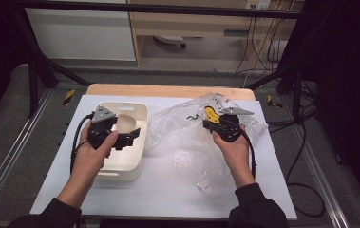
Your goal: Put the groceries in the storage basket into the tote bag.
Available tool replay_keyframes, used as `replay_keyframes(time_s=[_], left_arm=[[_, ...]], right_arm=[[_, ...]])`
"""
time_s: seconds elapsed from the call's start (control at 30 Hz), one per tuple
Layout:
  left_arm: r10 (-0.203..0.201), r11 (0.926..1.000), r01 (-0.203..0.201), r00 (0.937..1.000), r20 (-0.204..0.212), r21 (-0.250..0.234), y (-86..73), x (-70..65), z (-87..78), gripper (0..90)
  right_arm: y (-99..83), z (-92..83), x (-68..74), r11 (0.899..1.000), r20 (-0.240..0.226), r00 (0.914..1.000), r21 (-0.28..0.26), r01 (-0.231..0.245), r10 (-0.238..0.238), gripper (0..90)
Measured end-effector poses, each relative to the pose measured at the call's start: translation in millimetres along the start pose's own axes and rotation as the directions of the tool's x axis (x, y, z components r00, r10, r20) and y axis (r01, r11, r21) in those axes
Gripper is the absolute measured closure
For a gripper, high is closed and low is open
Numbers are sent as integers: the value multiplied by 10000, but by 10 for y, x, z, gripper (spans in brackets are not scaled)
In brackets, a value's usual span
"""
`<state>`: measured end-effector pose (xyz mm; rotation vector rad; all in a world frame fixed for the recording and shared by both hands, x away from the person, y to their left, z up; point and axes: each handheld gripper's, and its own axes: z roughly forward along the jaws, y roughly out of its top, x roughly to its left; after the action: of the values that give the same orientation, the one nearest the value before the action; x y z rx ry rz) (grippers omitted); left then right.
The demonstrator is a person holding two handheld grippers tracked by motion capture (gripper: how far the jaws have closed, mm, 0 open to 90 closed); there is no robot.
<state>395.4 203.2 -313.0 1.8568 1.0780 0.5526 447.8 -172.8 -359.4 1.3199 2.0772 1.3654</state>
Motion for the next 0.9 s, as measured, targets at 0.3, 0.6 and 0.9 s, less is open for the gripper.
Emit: replay_keyframes(time_s=[0.3,0.6,0.9], left_arm=[[-151,9999,153,9993,-356,57,-45,157,-117,74],[-280,9994,295,9970,-719,200,-90,283,-245,80],[-377,9987,405,9956,-856,309,-177,401,-342,78]], right_arm=[[-3,-1,2,10000,-11,10000,16,-33,33,900],[-3,0,2,10000,-51,10000,18,-43,43,900],[-35,10,-30,10000,-92,9999,12,-71,71,900]])
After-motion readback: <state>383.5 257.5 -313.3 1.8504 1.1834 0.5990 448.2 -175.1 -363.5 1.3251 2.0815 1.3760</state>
